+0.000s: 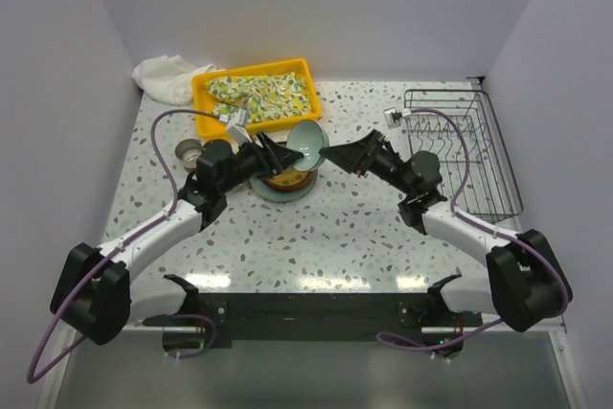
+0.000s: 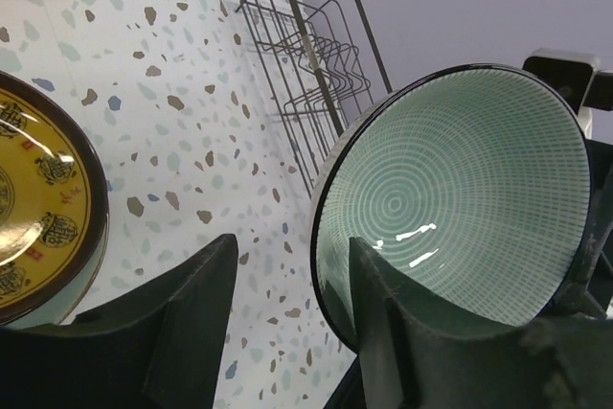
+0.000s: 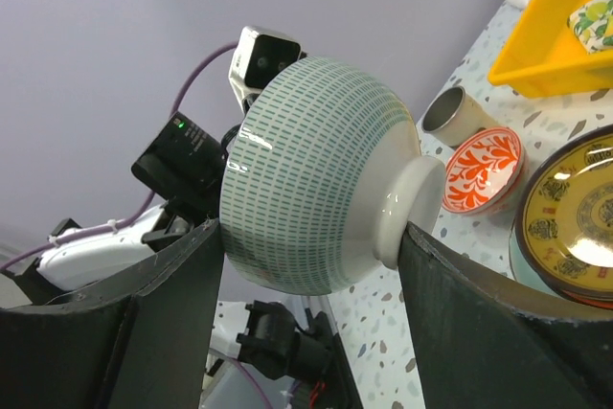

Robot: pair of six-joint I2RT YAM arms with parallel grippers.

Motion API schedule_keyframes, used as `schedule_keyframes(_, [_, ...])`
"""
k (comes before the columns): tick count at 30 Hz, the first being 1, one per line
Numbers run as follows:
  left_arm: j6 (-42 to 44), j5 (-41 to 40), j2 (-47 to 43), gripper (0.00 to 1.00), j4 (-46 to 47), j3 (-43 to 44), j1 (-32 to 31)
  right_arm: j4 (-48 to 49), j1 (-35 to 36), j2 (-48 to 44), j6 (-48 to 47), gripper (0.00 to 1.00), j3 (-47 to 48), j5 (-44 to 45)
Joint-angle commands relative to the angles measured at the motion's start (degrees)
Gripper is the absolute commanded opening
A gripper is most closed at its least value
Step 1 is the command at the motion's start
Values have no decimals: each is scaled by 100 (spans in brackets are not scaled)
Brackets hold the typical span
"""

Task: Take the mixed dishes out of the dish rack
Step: Place the bowl at the center of the board.

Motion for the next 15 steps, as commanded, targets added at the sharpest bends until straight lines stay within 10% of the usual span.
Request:
schedule_keyframes(1, [-464, 100, 71, 51, 673, -156, -25, 934, 53, -22, 204, 34, 65, -57])
schedule_keyframes(10, [-640, 92, 1, 0, 727, -147, -16, 1022, 44, 40, 152, 37, -48, -101])
schedule_keyframes(15, [-342, -303, -263, 0, 51, -68, 19, 759, 44, -48, -155, 62, -172, -136])
